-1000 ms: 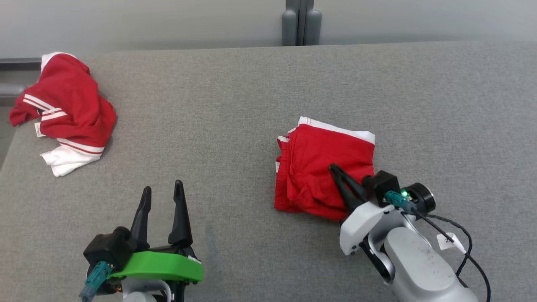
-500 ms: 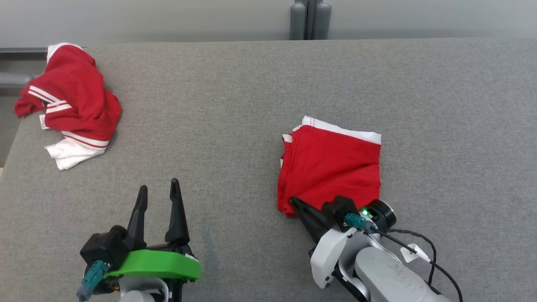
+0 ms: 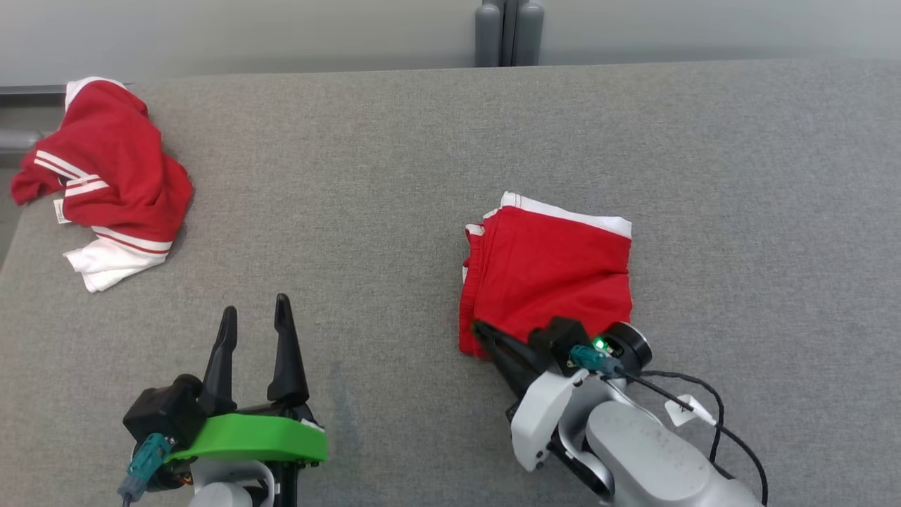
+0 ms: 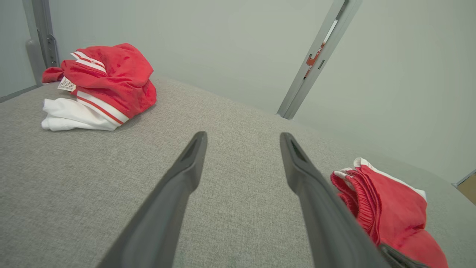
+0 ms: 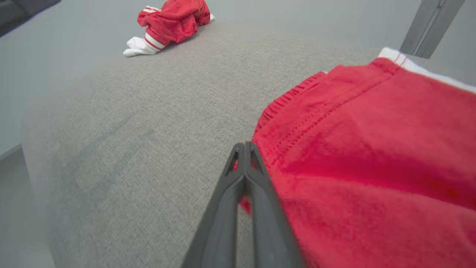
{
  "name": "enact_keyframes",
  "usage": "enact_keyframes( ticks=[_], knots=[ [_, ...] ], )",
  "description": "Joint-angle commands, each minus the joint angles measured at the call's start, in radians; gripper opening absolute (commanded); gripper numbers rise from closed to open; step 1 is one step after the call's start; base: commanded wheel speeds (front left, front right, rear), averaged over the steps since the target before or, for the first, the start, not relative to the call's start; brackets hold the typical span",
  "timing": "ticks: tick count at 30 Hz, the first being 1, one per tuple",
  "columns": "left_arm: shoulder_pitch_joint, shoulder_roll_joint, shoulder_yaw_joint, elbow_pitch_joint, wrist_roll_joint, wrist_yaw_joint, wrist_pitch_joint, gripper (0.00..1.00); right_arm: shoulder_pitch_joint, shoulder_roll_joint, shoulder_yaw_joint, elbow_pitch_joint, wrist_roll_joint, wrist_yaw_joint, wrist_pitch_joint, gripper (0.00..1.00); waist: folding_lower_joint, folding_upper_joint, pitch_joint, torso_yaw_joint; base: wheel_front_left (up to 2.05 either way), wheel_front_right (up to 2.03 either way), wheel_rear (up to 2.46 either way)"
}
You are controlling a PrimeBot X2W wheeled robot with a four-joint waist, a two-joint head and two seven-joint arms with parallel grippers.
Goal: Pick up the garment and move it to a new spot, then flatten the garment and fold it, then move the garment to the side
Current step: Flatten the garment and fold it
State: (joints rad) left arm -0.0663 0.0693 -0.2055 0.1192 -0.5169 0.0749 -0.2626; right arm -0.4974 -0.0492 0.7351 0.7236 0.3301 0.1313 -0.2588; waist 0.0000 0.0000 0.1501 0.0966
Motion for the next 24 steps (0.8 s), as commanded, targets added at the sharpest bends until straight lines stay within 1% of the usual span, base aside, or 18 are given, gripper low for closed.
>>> enact_keyframes(
  ticks=[1,2,3,4,5,8,12,20,24],
  knots=[
    [-0.006,-0.001,0.009,-0.001,0.012,-0.003,-0.003,1.0,0.003,-0.002,-0.03,-0.032,-0.014,-0.001,-0.008,0.22,0.0,0.0,-0.008,-0.007,0.0,0.0,0.0],
    [-0.007,0.001,0.012,-0.002,0.014,-0.006,-0.003,1.0,0.017,-0.002,-0.061,-0.062,-0.026,-0.001,-0.007,0.4,0.0,0.0,-0.012,-0.011,0.0,0.0,0.0],
    [-0.01,0.004,0.016,-0.002,0.016,-0.007,-0.003,1.0,0.031,-0.003,-0.088,-0.09,-0.039,-0.001,-0.006,0.47,0.0,0.0,-0.016,-0.014,0.0,0.0,0.0],
    [-0.013,0.006,0.021,0.001,0.02,-0.01,-0.003,1.0,0.047,-0.003,-0.123,-0.129,-0.058,-0.001,-0.006,0.96,0.0,0.0,-0.021,-0.019,0.0,0.0,0.0],
    [-0.015,0.006,0.025,0.003,0.025,-0.013,-0.003,1.0,0.06,-0.003,-0.151,-0.162,-0.068,-0.001,-0.006,1.0,0.0,0.0,-0.025,-0.023,0.0,0.0,0.0],
    [-0.022,0.005,0.036,0.008,0.043,-0.025,-0.003,1.0,0.11,-0.003,-0.242,-0.263,-0.11,-0.001,-0.006,1.0,0.0,0.0,-0.041,-0.04,0.0,0.0,0.0],
    [-0.026,0.003,0.046,0.024,0.071,-0.043,-0.003,1.0,0.179,-0.002,-0.346,-0.354,-0.151,-0.001,-0.007,1.0,0.0,0.0,-0.06,-0.061,0.0,0.0,0.0],
    [0.024,-0.001,0.075,0.043,0.137,-0.071,-0.002,1.0,0.295,-0.002,-0.513,-0.429,-0.176,-0.001,-0.007,1.0,0.0,0.0,-0.103,-0.093,0.0,0.0,0.0],
    [0.062,-0.006,0.101,0.044,0.152,-0.083,-0.002,1.0,0.339,-0.002,-0.567,-0.454,-0.173,-0.001,-0.007,1.0,0.0,0.0,-0.117,-0.103,0.0,0.0,0.0]
  ],
)
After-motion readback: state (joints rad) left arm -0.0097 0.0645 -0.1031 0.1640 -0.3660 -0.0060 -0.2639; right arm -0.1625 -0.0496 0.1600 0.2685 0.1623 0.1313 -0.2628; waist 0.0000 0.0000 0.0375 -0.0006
